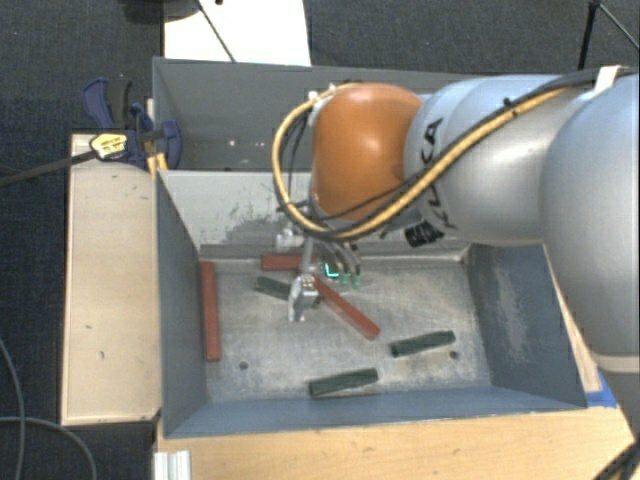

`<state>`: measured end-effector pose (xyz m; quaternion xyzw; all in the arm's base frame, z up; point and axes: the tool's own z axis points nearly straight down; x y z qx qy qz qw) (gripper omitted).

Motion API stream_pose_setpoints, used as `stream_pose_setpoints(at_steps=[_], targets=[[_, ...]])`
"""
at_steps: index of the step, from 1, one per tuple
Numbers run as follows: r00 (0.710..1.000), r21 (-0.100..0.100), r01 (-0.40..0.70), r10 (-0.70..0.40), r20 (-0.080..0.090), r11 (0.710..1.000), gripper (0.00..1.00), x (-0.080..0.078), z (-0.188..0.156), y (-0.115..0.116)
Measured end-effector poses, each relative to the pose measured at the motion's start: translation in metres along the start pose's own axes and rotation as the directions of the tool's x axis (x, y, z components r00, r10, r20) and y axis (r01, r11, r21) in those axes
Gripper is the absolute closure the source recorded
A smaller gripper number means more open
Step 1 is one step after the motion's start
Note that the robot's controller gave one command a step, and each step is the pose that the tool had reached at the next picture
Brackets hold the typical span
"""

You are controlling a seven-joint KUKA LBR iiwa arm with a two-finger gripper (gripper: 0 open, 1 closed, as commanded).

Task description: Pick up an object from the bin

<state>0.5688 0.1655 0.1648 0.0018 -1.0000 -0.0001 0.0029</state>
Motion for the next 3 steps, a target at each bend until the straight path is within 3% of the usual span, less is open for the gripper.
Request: stream_pose_setpoints(at_steps=[1, 2, 3], targets=[[1.0, -0.001, -0.004, 0.004, 0.008, 1.0, 0.0, -0.002, -0.005, -0.001], [0.998, -0.002, -0.062, 0.062, 0.008, 0.998, 1.0, -0.018, 0.088, -0.026], [0.998, -0.002, -0.063, 0.063, 0.008, 0.998, 1.0, -0.018, 0.088, -0.026]])
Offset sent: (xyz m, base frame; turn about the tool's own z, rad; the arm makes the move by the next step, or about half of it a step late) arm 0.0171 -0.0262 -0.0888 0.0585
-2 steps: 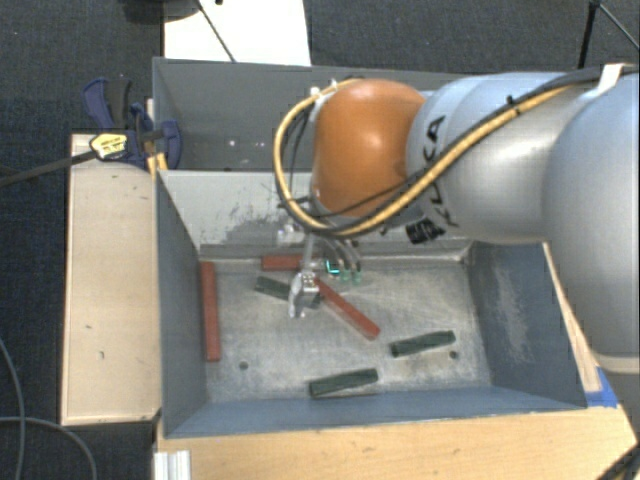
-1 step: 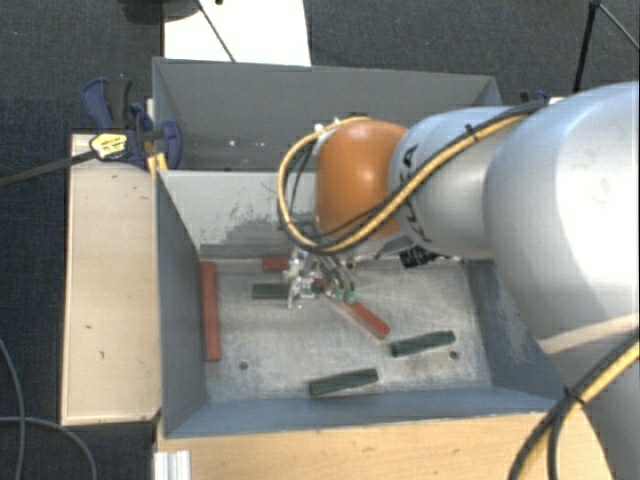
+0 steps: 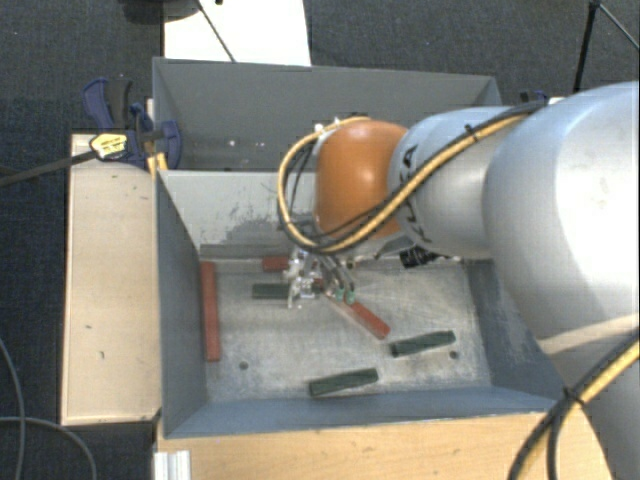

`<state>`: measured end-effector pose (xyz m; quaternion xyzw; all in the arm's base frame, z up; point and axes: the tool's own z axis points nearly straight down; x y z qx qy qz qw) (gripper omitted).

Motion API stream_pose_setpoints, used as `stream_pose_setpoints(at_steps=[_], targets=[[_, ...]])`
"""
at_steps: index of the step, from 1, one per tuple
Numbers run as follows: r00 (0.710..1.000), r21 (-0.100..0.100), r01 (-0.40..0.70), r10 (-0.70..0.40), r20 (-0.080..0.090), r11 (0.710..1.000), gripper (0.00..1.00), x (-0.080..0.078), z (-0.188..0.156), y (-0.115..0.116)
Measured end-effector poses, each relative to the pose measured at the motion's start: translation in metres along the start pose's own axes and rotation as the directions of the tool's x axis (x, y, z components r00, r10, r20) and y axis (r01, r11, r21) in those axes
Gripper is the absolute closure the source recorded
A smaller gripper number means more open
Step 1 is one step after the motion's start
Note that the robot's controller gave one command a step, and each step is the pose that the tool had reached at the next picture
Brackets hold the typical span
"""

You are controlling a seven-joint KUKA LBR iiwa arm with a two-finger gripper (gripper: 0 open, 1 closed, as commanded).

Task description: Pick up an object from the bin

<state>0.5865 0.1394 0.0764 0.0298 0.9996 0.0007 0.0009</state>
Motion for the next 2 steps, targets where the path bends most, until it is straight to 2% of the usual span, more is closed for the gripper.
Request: stream_pose_setpoints(at_steps=[1, 2], targets=[[1.0, 0.0, 0.0, 0.0, -0.001, 1.0, 1.0, 0.0, -0.001, 0.0], [0.997, 0.0, 0.083, -0.083, 0.005, 0.997, 1.0, 0.005, -0.046, -0.005]])
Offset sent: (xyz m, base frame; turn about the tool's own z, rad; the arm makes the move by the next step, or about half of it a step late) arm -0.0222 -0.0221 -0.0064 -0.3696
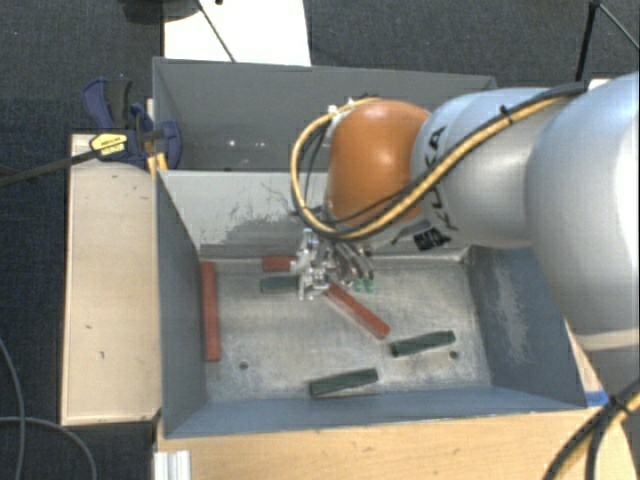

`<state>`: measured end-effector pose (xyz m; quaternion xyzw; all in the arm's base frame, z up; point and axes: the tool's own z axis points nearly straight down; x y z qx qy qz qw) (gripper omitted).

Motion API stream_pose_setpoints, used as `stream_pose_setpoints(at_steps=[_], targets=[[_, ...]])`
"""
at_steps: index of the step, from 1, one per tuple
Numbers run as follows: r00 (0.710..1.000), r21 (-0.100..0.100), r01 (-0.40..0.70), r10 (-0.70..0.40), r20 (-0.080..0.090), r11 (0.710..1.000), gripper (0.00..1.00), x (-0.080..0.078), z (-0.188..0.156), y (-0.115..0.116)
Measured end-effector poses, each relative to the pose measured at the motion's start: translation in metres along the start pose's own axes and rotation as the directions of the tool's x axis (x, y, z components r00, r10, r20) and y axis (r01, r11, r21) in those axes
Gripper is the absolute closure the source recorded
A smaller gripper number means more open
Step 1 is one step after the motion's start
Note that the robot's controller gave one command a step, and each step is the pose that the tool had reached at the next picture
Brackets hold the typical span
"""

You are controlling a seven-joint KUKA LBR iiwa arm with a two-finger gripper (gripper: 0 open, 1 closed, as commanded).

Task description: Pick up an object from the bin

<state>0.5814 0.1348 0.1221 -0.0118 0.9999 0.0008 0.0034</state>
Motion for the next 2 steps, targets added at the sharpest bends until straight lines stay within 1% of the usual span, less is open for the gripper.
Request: stream_pose_setpoints(at_steps=[1, 2], targets=[[0.995, 0.0, 0.096, -0.096, -0.001, 0.995, 1.0, 0.0204, -0.1539, 0.0133], [0.995, 0.0, 0.095, -0.095, -0.003, 0.995, 1.0, 0.0207, -0.153, 0.0131]])
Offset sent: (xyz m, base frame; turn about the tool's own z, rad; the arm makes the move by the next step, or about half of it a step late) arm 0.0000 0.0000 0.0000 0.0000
